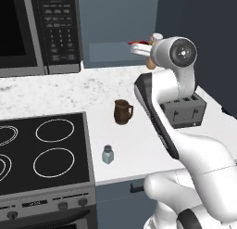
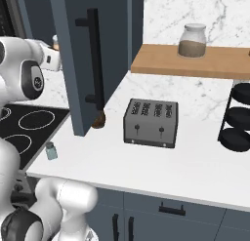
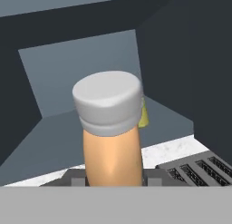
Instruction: Put the shaker and condiment bottle from the counter next to their counterparts in the cabinet.
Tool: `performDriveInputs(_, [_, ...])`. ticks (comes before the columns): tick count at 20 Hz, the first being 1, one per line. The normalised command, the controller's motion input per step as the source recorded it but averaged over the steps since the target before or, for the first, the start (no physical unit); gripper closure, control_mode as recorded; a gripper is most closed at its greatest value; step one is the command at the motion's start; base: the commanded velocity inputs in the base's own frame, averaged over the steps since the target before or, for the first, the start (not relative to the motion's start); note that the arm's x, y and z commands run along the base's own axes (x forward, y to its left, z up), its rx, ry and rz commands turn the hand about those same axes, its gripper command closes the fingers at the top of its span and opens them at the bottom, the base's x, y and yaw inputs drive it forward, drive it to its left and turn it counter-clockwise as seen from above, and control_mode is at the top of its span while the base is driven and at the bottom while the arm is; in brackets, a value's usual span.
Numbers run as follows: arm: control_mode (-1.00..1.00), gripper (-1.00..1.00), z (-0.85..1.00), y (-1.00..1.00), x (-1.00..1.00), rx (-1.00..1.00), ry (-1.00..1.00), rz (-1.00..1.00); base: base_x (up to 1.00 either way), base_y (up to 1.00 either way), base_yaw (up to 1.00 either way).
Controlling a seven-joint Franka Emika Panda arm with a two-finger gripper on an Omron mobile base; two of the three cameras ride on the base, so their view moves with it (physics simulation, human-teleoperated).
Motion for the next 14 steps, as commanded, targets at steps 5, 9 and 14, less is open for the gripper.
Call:
performDriveInputs(5, [-1.00,1.00,0.02,0.00,0.64,0.00,0.04,0.04,0.00,0.00,0.00])
performDriveInputs(9, [-1.00,1.00,0.10,0.00,0.70,0.00,0.10,0.03,0.00,0.00,0.00])
performDriveInputs(14, [-1.00,1.00,0.00,0.00,0.38,-0.02,0.03,0.00,0.00,0.00,0.00])
